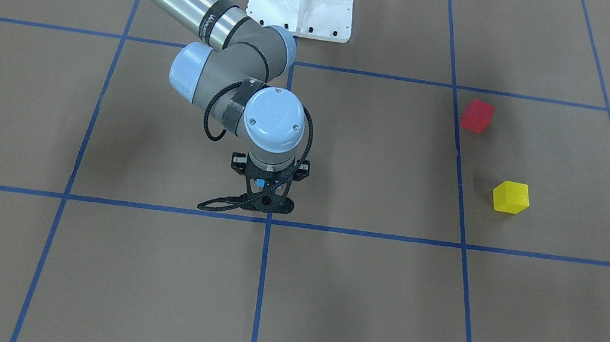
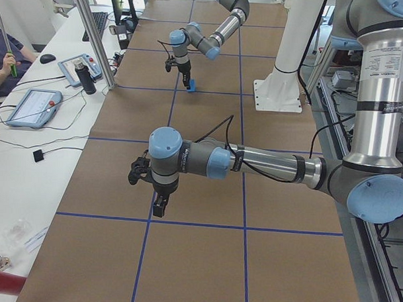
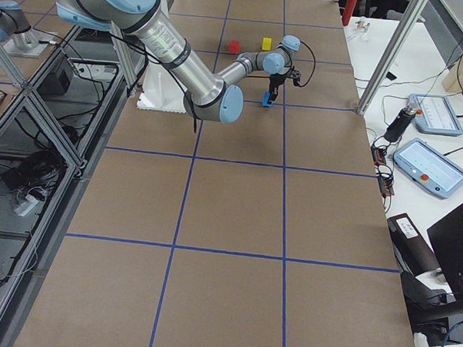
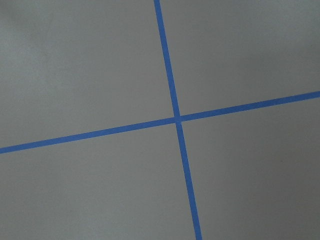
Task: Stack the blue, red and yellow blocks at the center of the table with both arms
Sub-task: 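Carry the blue cube with the right gripper to the table center, then release the blue cube with the right gripper while the left reaches for red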
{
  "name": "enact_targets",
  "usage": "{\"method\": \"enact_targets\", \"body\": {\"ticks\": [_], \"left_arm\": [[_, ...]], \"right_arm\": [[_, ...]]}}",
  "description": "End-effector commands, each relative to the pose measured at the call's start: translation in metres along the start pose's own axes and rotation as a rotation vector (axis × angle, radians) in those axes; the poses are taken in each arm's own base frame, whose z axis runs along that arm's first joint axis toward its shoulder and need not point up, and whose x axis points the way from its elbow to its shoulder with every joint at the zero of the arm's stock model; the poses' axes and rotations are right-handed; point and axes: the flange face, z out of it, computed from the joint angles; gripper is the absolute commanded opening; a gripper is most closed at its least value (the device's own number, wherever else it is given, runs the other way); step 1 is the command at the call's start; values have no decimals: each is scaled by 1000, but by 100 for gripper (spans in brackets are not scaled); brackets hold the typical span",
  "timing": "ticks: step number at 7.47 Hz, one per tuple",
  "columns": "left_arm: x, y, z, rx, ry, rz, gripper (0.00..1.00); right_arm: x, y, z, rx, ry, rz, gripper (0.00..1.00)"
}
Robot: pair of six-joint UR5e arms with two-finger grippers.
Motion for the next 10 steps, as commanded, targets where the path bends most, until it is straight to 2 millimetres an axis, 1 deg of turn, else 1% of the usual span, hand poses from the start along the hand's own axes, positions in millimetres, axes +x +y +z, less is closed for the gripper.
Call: {"method": "enact_targets", "body": {"ticks": [1, 2, 3, 4, 5, 6, 7, 8, 9, 10], "left_arm": [[4, -7, -5, 10, -5, 15, 100], [4, -12, -7, 16, -9, 19, 100], [7, -17, -9, 21, -7, 21, 100], [9, -19, -9, 21, -7, 32, 100], [12, -21, -7, 18, -7, 35, 100], [24, -37, -11, 19, 4, -48, 100], [72, -48, 5, 0, 24, -145, 100], [128, -52, 13, -14, 35, -155, 100], [173, -49, 8, -8, 60, -175, 100], [233, -38, 7, -3, 103, -157, 100]], "right_arm": [[4, 2, 7, 25, -60, 76, 99], [-1, 3, -1, 29, -74, 82, 99], [-1, 0, -10, 37, -84, 81, 99], [5, -7, -24, 32, -105, 87, 99], [13, -13, -45, 30, -130, 98, 99], [26, -19, -68, 37, -121, 117, 99], [55, -27, -92, 57, -128, 135, 99], [104, -34, -106, 75, -144, 128, 99], [153, -33, -117, 113, -145, 91, 99], [201, -37, -122, 138, -128, 42, 99]]}}
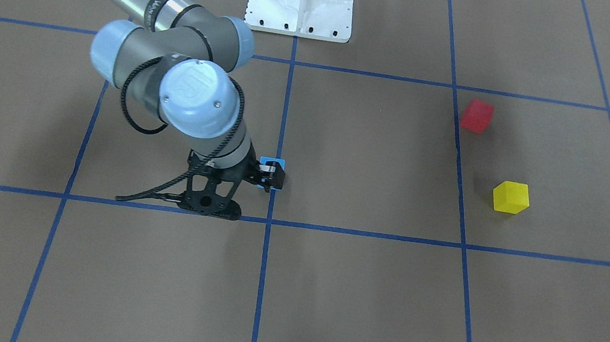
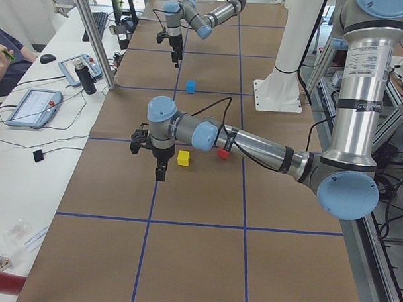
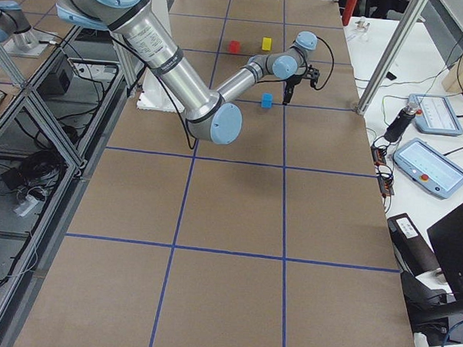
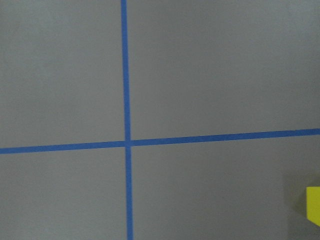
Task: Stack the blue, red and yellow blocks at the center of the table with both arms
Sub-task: 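Release the blue cube with the right gripper while the left reaches for red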
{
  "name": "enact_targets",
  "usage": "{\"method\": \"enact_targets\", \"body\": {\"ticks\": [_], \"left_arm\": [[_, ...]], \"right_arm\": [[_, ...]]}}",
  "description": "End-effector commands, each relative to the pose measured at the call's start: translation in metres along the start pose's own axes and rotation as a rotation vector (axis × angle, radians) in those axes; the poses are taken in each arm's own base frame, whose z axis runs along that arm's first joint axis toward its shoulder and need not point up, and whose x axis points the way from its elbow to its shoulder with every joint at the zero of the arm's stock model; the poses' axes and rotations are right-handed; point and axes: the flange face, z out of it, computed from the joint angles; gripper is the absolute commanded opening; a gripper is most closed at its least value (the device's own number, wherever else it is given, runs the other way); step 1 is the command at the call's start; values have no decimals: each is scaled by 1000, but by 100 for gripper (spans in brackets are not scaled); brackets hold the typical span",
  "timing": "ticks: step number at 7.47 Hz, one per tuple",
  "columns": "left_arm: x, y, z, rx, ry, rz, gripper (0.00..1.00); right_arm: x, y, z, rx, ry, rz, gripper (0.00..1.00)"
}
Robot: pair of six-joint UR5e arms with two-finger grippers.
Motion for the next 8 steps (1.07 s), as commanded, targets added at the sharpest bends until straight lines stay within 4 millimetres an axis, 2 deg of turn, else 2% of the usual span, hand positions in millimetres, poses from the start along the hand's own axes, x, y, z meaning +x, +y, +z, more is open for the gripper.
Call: {"method": "enact_targets", "body": {"ticks": [1, 2, 3, 4, 5, 6, 8], "left_arm": [[120, 49, 12, 20, 57, 31, 100], [169, 87, 42, 32, 52, 93, 100], [203, 111, 61, 39, 69, 141, 100], [213, 132, 69, 19, 94, 188, 100], [202, 160, 80, 19, 117, 233, 100], [185, 179, 87, 27, 118, 256, 100], [181, 189, 95, 1, 107, 262, 99]], "right_arm": [[106, -19, -23, 46, 34, -74, 99], [145, -25, -25, 59, 61, -103, 99], [173, -30, -23, 55, 82, -124, 99], [191, -30, -17, 45, 96, -139, 99], [193, -29, -18, 38, 84, -138, 99], [197, -28, -16, 38, 86, -137, 99], [198, -29, -14, 38, 92, -134, 99]]}}
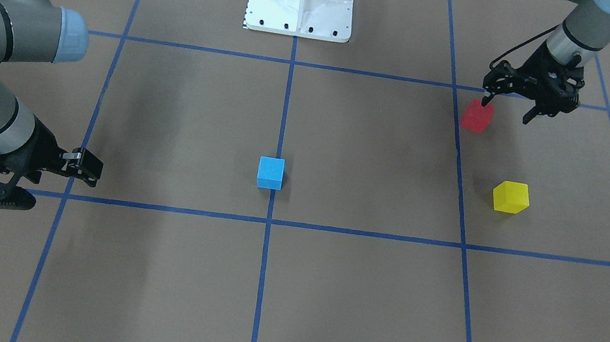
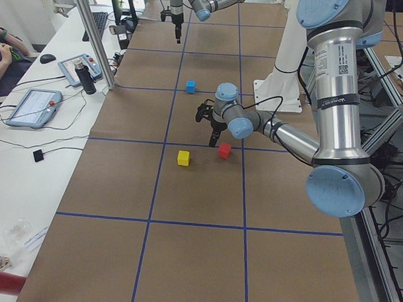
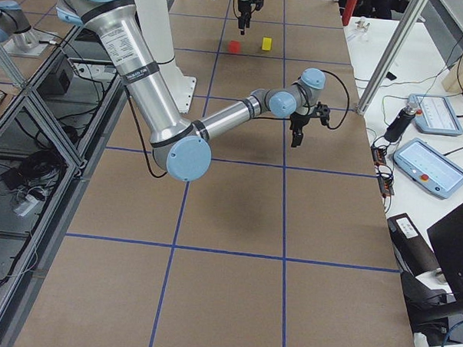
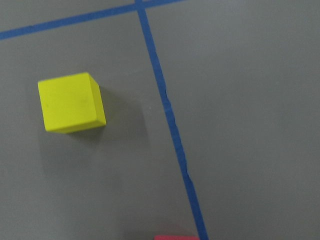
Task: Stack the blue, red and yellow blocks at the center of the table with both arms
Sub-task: 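Lower the left gripper onto the red cube and grasp it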
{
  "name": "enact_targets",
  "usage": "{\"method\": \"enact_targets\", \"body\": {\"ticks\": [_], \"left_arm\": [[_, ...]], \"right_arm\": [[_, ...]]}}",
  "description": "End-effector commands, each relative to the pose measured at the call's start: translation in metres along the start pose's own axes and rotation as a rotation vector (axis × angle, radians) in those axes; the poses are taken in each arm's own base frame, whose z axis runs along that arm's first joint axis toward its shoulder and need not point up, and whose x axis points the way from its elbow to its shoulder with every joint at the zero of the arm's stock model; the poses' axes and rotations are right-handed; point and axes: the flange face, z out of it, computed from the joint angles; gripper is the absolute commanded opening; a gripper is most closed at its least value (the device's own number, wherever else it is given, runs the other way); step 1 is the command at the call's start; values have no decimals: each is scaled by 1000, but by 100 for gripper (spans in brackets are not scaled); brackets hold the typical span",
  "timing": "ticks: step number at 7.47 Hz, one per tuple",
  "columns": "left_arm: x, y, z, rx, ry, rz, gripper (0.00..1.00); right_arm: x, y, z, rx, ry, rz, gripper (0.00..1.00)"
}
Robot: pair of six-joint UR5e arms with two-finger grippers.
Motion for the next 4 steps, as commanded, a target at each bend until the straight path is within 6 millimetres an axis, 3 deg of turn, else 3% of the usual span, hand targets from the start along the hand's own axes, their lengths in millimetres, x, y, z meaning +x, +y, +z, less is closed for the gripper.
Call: {"method": "enact_targets", "body": {"ticks": [1, 4], "left_arm": [[6, 17, 13, -28, -2, 10, 99], [24, 29, 36, -32, -33, -2, 99]], "right_arm": [[2, 0, 1, -2, 3, 7, 99], [6, 0, 5, -4, 9, 12, 99]]}}
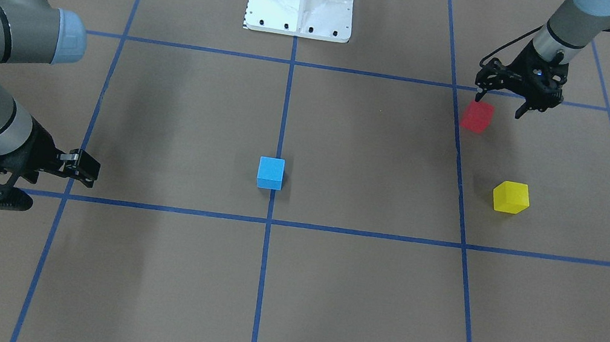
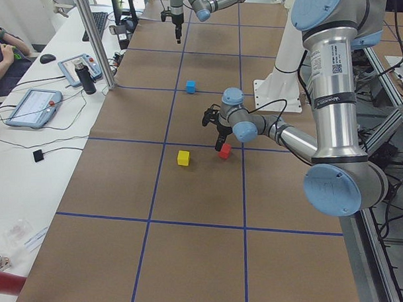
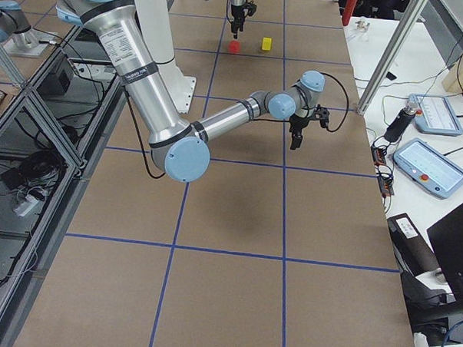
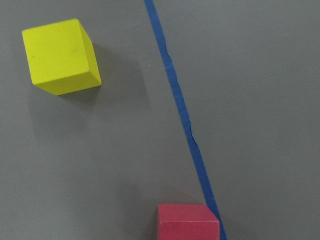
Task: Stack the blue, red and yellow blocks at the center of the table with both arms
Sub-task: 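Lower the left gripper onto the red cube and grasp it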
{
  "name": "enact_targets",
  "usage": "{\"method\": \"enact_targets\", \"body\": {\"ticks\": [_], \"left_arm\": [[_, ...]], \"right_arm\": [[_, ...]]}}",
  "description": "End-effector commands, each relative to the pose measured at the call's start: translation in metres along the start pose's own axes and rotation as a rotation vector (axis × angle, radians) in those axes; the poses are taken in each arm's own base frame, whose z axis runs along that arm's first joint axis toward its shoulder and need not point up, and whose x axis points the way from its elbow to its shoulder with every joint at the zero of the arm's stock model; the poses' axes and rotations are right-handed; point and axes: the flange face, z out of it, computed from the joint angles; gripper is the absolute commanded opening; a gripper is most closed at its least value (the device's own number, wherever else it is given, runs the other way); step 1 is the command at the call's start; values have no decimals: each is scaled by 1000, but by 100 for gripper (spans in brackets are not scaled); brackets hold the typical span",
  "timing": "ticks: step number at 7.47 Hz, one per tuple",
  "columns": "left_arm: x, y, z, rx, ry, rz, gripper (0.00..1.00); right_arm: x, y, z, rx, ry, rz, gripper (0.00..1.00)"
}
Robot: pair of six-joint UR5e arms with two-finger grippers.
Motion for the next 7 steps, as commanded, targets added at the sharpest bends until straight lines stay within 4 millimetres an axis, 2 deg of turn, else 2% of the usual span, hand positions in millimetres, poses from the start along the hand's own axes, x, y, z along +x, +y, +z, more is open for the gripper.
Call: {"method": "enact_targets", "body": {"ticks": [1, 5, 7], "left_arm": [[11, 9, 13, -22, -2, -4, 99], [14, 1, 36, -35, -12, -4, 99], [10, 4, 48, -54, -25, -3, 99]], "right_arm": [[2, 0, 2, -2, 3, 2, 99], [10, 2, 6, -8, 9, 6, 99], [16, 5, 10, -15, 11, 10, 99]]}}
